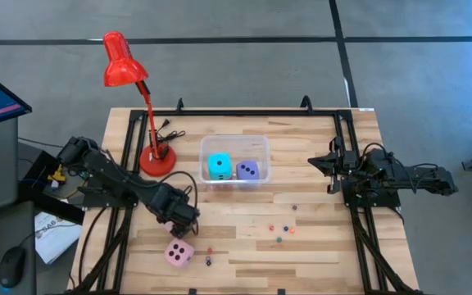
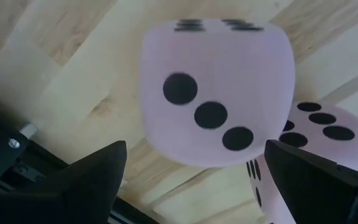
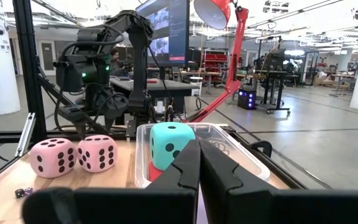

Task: Pick & Place Dice
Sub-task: Put the large pink die into the transparent bin

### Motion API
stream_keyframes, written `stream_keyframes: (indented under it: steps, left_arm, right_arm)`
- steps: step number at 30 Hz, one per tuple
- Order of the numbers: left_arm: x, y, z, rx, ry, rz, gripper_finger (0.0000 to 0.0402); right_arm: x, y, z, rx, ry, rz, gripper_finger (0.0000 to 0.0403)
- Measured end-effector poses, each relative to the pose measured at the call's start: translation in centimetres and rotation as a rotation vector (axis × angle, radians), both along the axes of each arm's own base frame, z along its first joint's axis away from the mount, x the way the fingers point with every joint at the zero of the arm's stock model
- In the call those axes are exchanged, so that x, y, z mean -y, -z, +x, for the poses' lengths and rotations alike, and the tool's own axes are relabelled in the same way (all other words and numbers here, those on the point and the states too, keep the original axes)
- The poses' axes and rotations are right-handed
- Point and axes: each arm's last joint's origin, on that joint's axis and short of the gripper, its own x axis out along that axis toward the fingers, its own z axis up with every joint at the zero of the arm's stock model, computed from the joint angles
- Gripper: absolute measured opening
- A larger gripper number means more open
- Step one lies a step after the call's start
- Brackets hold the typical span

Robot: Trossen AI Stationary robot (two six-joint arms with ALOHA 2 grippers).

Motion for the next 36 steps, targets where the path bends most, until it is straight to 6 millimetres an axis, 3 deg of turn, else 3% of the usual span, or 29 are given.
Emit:
stream_keyframes:
  steps: [16,21,30,36]
  left_arm:
    - [-0.4,0.0,0.2,0.005,0.027,-0.003,0.0374]
    - [-0.4,-0.2,0.1,-0.022,0.021,-0.080,0.0374]
    - [-1.8,-2.8,-0.9,0.083,-0.064,-0.126,0.0374]
    - [-2.7,-5.0,-1.7,0.300,-0.168,-0.010,0.0374]
  right_arm:
    - [0.0,0.0,0.0,0.000,0.000,0.000,0.0000]
    - [0.0,0.0,0.0,0.000,0.000,0.000,0.0000]
    - [0.0,0.0,0.0,0.000,0.000,0.000,0.0000]
    - [0.0,0.0,0.0,0.000,0.000,0.000,0.0000]
